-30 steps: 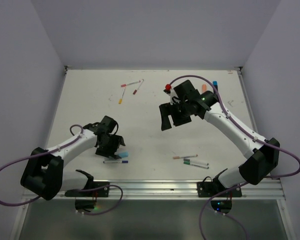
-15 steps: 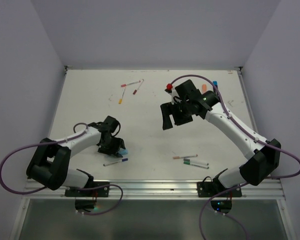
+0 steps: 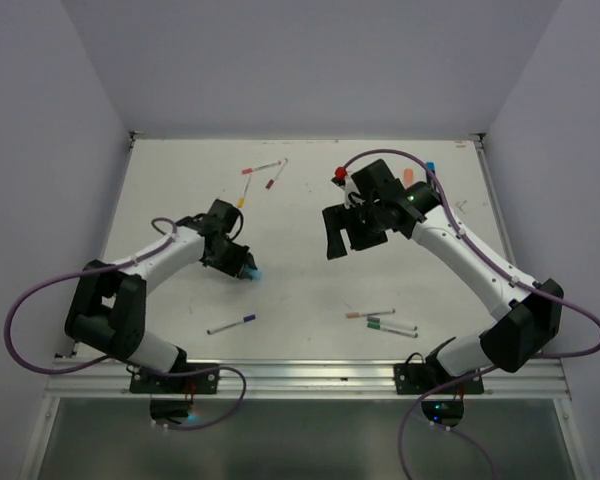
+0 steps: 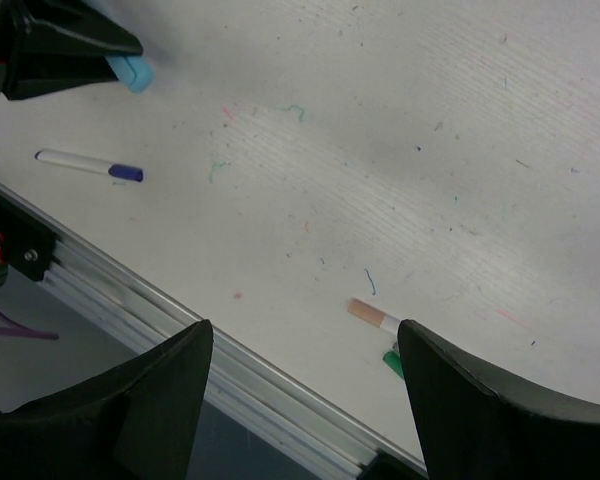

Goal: Open the pen caps

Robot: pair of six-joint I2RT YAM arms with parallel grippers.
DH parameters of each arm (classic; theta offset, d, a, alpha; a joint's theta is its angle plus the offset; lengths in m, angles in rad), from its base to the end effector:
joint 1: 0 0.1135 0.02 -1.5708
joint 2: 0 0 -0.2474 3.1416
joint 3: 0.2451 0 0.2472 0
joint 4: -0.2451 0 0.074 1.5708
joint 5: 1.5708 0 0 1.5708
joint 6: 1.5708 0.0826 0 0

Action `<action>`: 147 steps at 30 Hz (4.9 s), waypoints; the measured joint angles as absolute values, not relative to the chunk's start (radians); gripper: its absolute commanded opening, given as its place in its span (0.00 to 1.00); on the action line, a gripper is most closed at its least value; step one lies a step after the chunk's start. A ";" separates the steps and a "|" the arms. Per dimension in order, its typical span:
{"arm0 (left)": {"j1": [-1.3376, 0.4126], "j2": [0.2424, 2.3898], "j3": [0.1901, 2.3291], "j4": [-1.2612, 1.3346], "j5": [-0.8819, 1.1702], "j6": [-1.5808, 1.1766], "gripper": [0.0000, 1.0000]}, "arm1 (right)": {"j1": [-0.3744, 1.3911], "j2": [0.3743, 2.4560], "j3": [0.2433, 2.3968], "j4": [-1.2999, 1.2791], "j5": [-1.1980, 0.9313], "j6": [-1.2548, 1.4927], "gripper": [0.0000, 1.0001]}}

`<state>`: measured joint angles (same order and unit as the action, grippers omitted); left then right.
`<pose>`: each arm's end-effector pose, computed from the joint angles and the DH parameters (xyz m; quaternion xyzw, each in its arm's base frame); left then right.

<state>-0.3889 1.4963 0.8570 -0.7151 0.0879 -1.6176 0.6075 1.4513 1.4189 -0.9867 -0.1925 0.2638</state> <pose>0.2410 -0.1066 0.1126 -0.5686 0.8143 -0.1145 0.0212 0.2483 0.1919 0.2793 -0.1896 0.9392 0.1982 0.2068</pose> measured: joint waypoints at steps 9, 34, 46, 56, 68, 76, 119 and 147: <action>-0.367 1.479 1.224 -0.453 0.302 -1.153 0.00 | 0.541 1.554 1.561 -0.989 -0.252 0.290 0.78; -0.506 1.493 1.073 -0.356 0.753 -0.635 0.00 | 0.463 1.669 1.509 -0.679 -0.570 0.597 0.61; -0.506 1.523 1.111 -0.355 0.759 -0.635 0.00 | 0.506 1.676 1.441 -0.626 -0.564 0.638 0.39; -0.506 1.527 1.111 -0.369 0.764 -0.634 0.02 | 0.544 1.715 1.442 -0.602 -0.547 0.642 0.00; -0.464 1.486 0.967 -0.090 0.956 -0.702 0.27 | 0.500 1.625 1.293 -0.429 -0.692 0.719 0.00; -0.426 1.458 0.799 0.479 1.113 -1.050 0.28 | 0.464 1.555 1.189 -0.170 -0.867 0.835 0.00; -0.463 1.476 0.642 1.089 1.176 -1.449 0.00 | 0.311 1.654 1.187 0.376 -0.858 1.169 0.00; -0.477 2.135 1.577 -0.363 0.435 -0.512 0.00 | 0.246 1.929 1.505 -0.835 -0.284 0.477 0.00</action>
